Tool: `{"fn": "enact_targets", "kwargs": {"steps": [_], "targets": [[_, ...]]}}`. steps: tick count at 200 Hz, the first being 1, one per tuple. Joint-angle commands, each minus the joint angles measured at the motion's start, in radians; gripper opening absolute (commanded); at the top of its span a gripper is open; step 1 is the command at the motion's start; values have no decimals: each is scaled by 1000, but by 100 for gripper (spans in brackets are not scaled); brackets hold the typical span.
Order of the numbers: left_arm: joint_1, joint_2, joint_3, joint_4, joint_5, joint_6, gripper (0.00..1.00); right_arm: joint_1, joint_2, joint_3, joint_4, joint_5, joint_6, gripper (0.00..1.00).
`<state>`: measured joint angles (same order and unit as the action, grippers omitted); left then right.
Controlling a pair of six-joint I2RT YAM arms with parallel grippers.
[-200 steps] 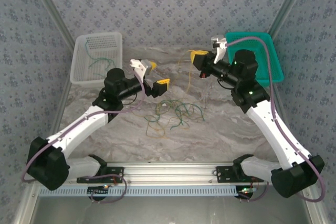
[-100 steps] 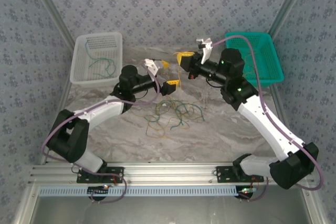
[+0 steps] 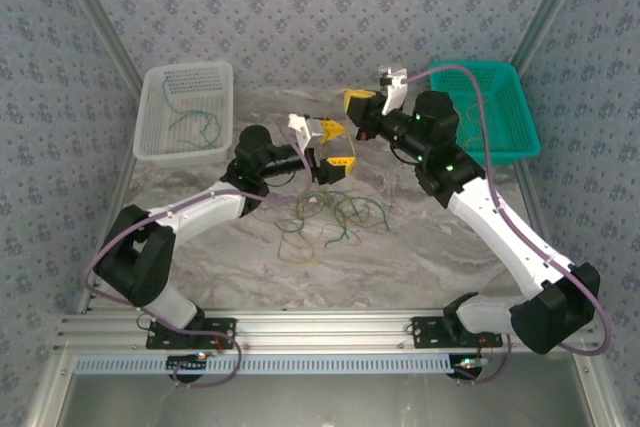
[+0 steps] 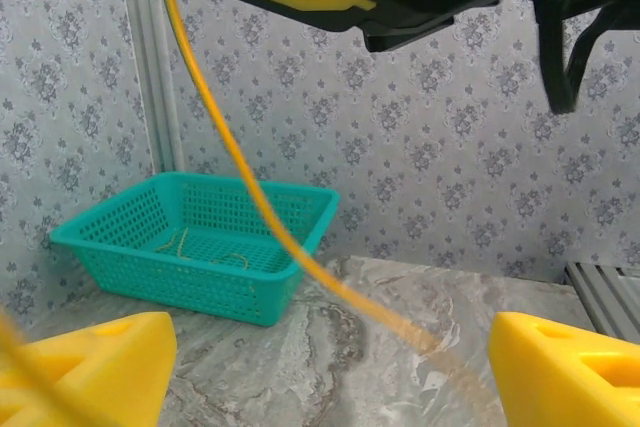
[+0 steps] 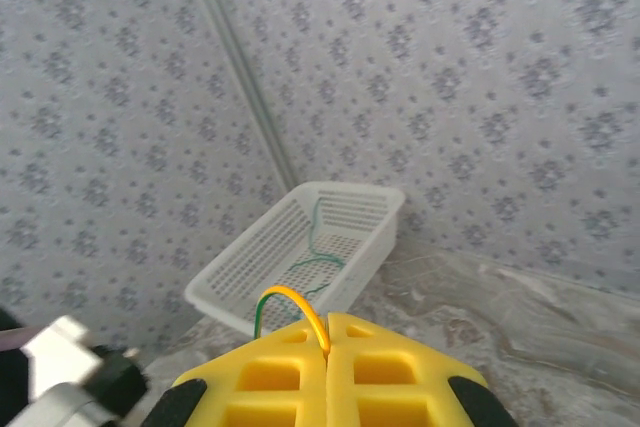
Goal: Untangle the cables
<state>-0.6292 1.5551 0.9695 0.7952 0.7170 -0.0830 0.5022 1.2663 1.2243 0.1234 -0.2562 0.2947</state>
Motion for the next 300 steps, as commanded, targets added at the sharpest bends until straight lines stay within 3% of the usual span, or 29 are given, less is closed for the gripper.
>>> {"fn": "enact_targets", "kwargs": {"steps": [1,81,127,163,179,203,224,262,276,294,300], "targets": [[2,-61,-13,-27,27,27,81,-23,-42,-8,-9,65,-30,0],[-16,-6,59,-82,14,22,90,16,-20,-8,55,-3,29,0],[-40,25,67,-85,1,20,84,8,-14,-23,137,-3,117,0],[-36,19,27,-88,-31,28,69,-71,-67,-89,175,-15,221,0],[-33,20,21,-89,-29,32,51,-115,-94,-115,178,-17,254,0],[-27,21,25,-116,-37,35,14,-147,-127,-127,144,-21,260,0],[-9,10,13,-119,-54,21,0,-184,-178,-149,116,4,262,0],[16,-4,4,-84,-53,-17,0,-264,-224,-175,59,-10,269,0],[13,6,23,-87,-52,-29,17,-257,-216,-172,59,-21,259,0],[11,31,48,-71,-31,-40,11,-241,-207,-166,64,-19,239,0],[8,38,55,-67,-30,-43,0,-240,-203,-167,72,-19,244,0]]}}
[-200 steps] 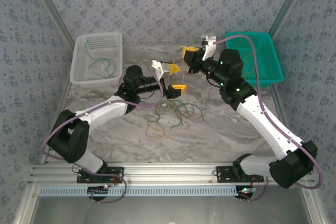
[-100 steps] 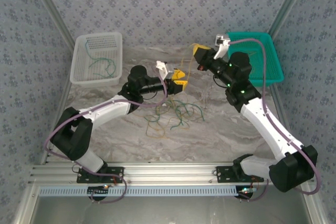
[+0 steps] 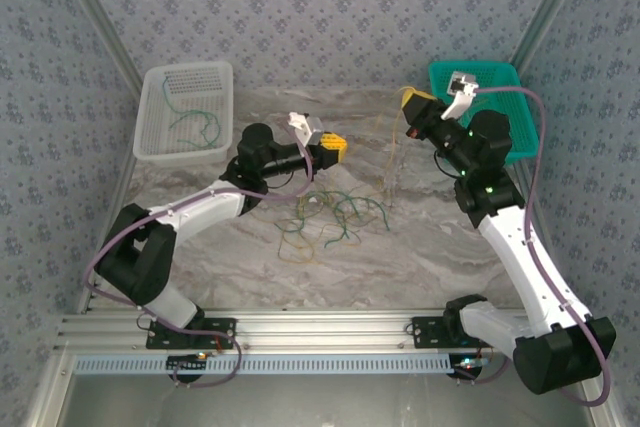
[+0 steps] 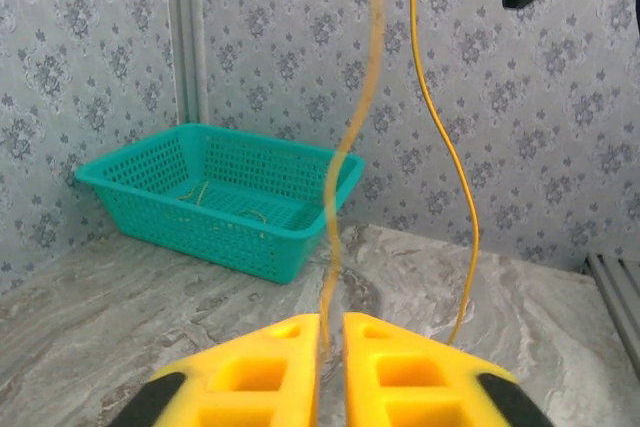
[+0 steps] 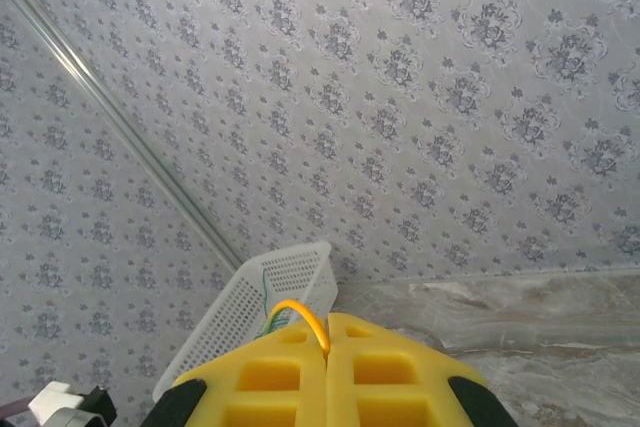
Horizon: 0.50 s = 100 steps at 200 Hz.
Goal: Untangle the cables
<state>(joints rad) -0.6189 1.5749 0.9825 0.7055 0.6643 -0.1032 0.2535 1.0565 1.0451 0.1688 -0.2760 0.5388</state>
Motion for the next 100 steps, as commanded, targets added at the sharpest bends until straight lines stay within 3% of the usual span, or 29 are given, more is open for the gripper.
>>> {"fn": "enact_targets", "kwargs": {"steps": [1,25,33,54,100], "targets": [[-3,19,43,23,23,-22,0,8,7,13,29,1,1,0],[-21,50,85,17,33,-25,0,10,38,24,66,-42,28,0],[-25,58,102,0,31,-24,10,15,51,38,62,-65,23,0],[-25,58,106,5,17,-43,11,15,59,45,63,-67,13,0],[-25,-99,-72,98,-103,-112,19,-108,110,194,8,-111,33,0]]}}
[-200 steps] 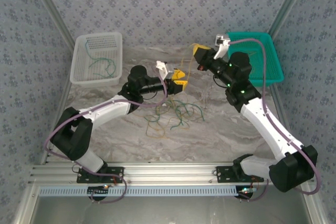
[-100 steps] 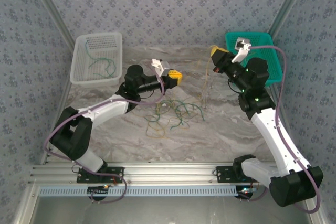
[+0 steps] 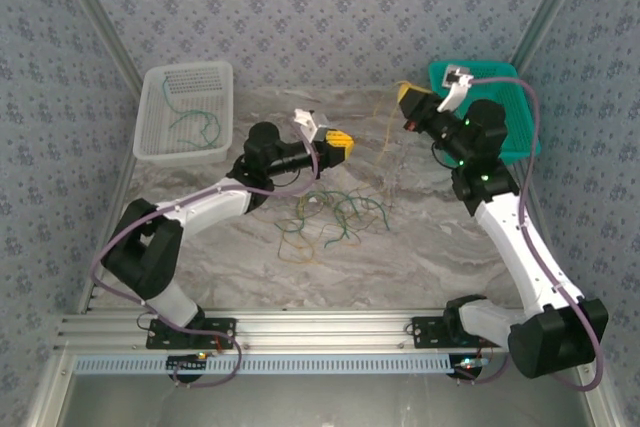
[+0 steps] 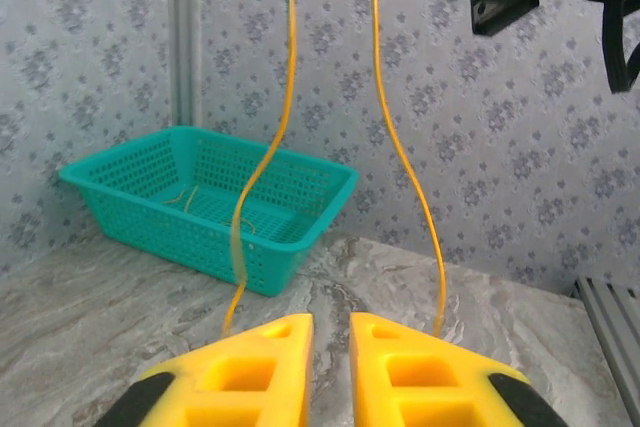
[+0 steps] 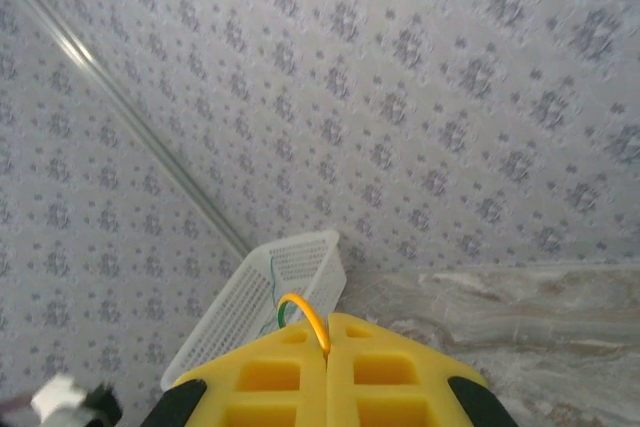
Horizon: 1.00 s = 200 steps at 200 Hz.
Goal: Untangle the cables
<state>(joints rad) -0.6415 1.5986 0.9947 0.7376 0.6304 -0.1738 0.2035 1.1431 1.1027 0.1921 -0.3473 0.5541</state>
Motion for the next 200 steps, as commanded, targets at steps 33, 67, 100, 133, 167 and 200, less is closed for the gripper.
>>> {"fn": "enact_targets", "kwargs": {"steps": [33,67,100,133,167,200], "targets": [[-26,-340,-234,-66,-199,41,19,-98,105,354,-171,-5,-63,0],[-31,-464,-324,-109,-343,96,19,-213,230,597,-229,31,-95,0],[-32,-450,-305,-121,-339,110,17,-346,413,963,-360,41,-49,0],[-30,-437,-330,-104,-360,109,16,-429,593,1360,-539,96,-69,0],[-30,-428,-341,-104,-373,115,16,-483,629,1397,-577,189,-83,0],[-30,-426,-340,-105,-377,112,15,-500,478,1019,-397,301,-97,0]]}}
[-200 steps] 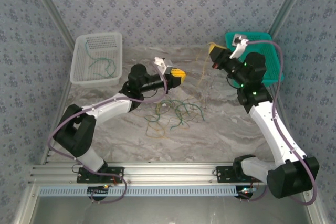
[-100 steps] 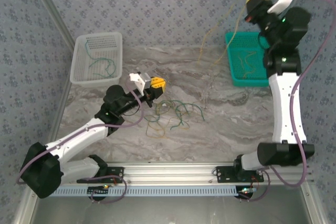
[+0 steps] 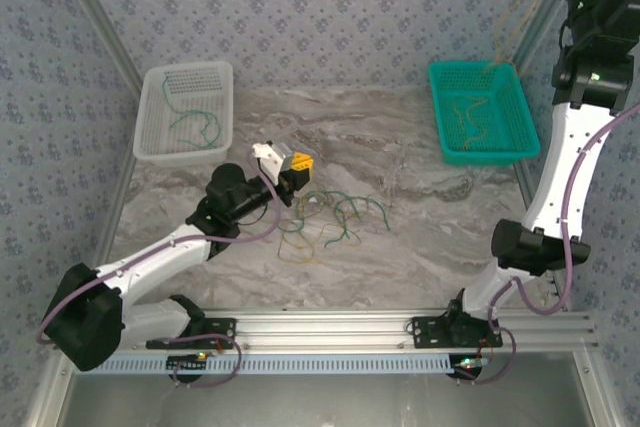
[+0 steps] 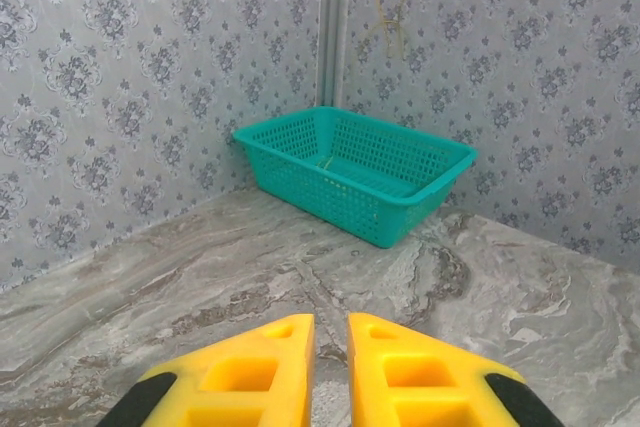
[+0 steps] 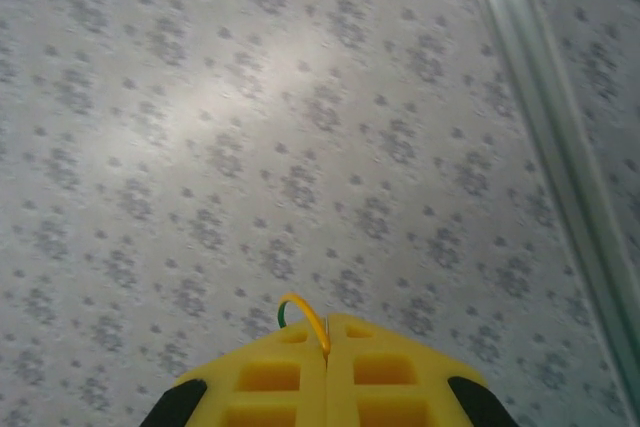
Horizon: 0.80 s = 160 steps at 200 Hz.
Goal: Untangle the cables
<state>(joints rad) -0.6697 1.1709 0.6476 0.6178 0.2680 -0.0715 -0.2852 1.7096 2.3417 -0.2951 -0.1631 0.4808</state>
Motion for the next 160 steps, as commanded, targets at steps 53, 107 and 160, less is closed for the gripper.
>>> {"fn": "enact_targets", "kwargs": {"steps": [53,107,160], "targets": [[-2,-5,-3,0,-21,2,15,-16,-334,-934,477,320,7,0],[-2,6,-21,13,-47,-11,14,20,-347,-1213,513,329,-2,0],[-2,47,3,-4,-30,-43,14,59,-265,-1164,473,259,-77,0]]}}
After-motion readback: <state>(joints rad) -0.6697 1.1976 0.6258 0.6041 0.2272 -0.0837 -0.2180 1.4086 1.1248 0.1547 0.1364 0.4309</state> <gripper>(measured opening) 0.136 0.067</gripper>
